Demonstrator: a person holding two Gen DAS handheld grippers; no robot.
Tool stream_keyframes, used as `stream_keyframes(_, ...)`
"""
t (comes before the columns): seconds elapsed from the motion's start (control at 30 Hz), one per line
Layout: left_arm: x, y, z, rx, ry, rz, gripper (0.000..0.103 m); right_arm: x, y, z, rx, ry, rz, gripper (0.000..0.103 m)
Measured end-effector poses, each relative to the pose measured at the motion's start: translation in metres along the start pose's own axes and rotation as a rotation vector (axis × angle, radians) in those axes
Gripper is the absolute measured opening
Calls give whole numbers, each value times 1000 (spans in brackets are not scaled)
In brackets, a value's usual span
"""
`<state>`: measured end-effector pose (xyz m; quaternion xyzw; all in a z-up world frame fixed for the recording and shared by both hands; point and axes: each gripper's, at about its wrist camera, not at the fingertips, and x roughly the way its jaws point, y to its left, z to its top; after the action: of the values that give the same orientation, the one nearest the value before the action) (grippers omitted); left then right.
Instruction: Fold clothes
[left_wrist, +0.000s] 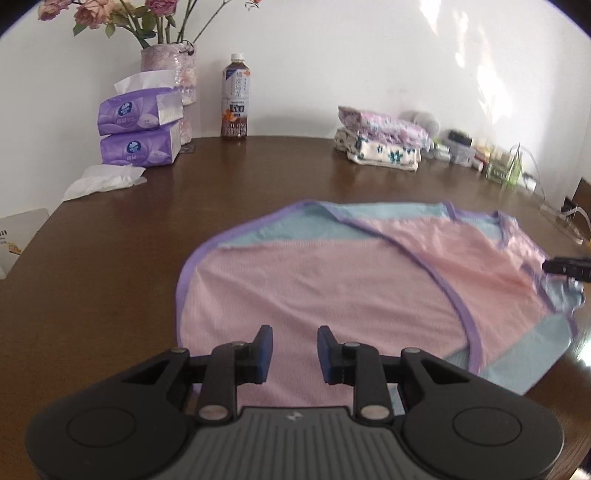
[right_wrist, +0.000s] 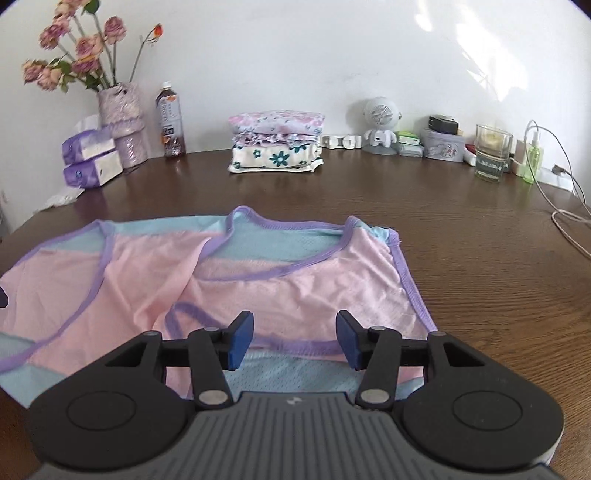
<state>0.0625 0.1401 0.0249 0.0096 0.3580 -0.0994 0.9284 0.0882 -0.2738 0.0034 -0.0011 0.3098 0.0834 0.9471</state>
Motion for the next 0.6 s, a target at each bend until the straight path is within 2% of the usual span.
stream_keyframes(0.1,-4,-2,-9,12,-9,36,25,4,6,-6,-31,16,-1,50)
stream_keyframes(0.2,-7,0,-13,18,-9,66,25,7,5,-12,-49,37,-44,50)
stream_keyframes(0.37,-10,4,-15,3,-11,89,25,2,-15,-15,24,47,-90,50)
stream_keyframes(0.47,-11,2,-11,-9,-3,84,27,-3,-13,-15,29,47,-64,51)
stream_keyframes(0.57,-12,-7,-1,-7,-42,36,42,-12,-4,-7,29,-10,-13,50)
stream_keyframes(0.6,-12,-11,4,-1,-58,26,51,-15,-1,-4,26,-29,-4,50)
